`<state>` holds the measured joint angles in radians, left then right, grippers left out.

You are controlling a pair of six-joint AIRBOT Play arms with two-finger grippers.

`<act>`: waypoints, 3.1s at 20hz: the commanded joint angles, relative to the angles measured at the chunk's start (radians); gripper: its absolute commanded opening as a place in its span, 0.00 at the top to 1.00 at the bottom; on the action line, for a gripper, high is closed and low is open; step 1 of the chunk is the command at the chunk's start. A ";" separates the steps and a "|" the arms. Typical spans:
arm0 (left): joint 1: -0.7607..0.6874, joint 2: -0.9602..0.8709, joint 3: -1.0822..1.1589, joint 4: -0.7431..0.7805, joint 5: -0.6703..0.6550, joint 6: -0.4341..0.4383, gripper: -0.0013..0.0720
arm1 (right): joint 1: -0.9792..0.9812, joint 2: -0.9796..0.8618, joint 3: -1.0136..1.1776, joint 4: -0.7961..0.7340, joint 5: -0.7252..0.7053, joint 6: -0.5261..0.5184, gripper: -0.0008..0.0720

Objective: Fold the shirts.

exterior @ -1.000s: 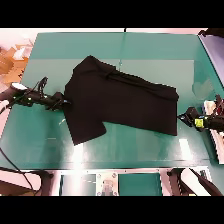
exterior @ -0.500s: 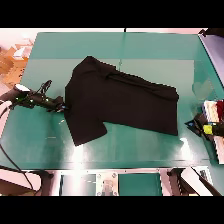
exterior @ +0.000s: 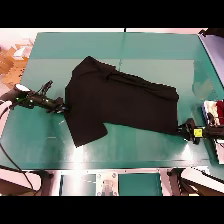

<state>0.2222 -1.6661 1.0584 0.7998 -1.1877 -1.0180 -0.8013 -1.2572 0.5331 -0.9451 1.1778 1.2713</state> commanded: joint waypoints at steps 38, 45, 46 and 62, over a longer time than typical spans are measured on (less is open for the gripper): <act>0.000 0.927 0.761 0.080 0.071 -0.205 0.95 | 0.069 0.693 0.859 0.329 -0.208 0.080 0.97; -0.003 0.631 0.289 -0.077 0.127 -0.121 0.95 | 0.311 0.439 0.377 0.354 -0.351 -0.127 0.97; -0.003 0.573 0.227 -0.092 0.165 -0.117 0.95 | 0.338 0.364 0.353 0.354 -0.391 -0.135 0.97; -0.003 0.045 0.182 -0.532 0.489 0.267 0.95 | 0.407 -0.547 0.916 0.621 -0.340 -0.255 0.97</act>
<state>0.2184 -1.6039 1.2362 0.2379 -0.7101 -0.7792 -0.3847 -1.7668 1.4036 -0.3328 0.7906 1.0183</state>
